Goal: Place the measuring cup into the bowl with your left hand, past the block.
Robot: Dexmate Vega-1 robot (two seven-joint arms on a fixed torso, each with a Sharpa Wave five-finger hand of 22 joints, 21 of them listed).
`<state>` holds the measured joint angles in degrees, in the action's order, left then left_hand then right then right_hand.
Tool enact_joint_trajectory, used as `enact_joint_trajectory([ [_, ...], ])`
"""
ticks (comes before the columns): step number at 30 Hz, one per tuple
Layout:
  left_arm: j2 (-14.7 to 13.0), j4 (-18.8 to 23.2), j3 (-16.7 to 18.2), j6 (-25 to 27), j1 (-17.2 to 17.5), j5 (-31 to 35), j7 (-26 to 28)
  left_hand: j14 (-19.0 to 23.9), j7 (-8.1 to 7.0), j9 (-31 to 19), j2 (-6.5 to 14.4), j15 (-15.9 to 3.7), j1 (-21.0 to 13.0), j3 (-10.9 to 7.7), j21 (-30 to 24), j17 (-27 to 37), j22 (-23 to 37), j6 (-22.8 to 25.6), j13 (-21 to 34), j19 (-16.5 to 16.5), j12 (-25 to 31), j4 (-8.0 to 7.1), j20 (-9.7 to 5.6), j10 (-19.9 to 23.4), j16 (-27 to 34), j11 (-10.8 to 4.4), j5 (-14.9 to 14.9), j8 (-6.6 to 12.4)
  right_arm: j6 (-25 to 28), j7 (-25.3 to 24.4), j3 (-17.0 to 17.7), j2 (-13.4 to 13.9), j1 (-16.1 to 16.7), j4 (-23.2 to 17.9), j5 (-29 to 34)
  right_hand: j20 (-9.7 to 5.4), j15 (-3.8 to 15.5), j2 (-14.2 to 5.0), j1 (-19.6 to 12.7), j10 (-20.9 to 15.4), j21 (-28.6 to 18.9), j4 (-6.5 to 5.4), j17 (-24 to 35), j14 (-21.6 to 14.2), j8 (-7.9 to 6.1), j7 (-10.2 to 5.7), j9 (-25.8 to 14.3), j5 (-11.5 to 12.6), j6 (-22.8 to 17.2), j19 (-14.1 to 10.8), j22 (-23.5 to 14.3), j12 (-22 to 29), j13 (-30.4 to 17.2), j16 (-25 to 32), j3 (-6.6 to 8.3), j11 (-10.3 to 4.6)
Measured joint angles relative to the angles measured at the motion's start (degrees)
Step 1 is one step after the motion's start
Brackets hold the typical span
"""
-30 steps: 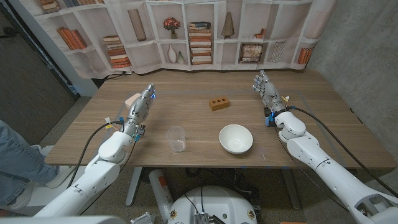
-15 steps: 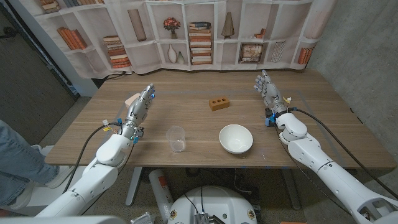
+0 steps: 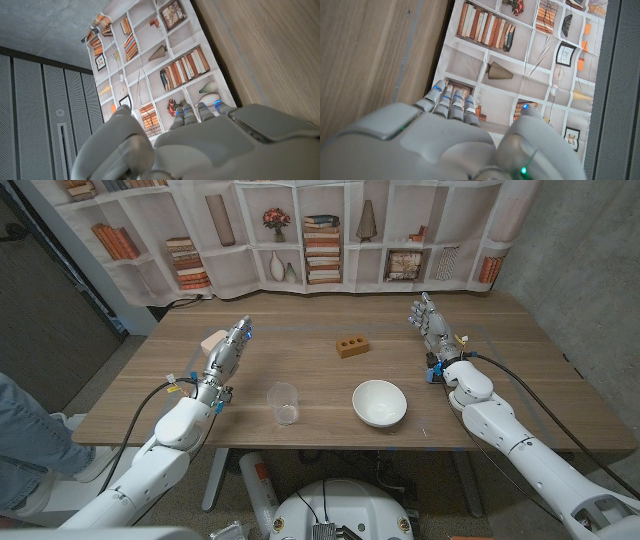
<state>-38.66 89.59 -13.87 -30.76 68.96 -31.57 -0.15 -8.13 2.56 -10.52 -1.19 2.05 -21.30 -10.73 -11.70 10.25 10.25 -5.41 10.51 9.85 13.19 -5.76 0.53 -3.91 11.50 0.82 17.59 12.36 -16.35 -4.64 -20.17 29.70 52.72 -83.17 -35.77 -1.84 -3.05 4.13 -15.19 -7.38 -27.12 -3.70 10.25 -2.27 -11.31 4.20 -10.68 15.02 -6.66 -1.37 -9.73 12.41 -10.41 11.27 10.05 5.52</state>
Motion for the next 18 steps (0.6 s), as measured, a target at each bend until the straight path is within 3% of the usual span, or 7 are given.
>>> enact_joint_trajectory([
  [18, -0.1, 0.9, 0.1, -1.7, 2.0, 0.7, 0.2, 0.3, -0.21, 0.0, 0.0, 0.28, 0.0, 0.24, 0.0, 0.0, 0.0, 0.2, 0.0, 0.0, -0.3, 0.24, 0.0, 0.0, 0.0, 0.0, 0.0, 0.0, 0.1, 0.1, -0.4, -0.2, -0.9, 0.7, 0.3, 0.0, 0.0, -0.31, -0.3, 0.0, 0.6, 0.0, 0.0, 0.0, 0.0, 0.0, 0.0, 0.0, 0.0, 0.0, 0.0, 0.0, 0.0, 0.0, 0.0, 0.0],
])
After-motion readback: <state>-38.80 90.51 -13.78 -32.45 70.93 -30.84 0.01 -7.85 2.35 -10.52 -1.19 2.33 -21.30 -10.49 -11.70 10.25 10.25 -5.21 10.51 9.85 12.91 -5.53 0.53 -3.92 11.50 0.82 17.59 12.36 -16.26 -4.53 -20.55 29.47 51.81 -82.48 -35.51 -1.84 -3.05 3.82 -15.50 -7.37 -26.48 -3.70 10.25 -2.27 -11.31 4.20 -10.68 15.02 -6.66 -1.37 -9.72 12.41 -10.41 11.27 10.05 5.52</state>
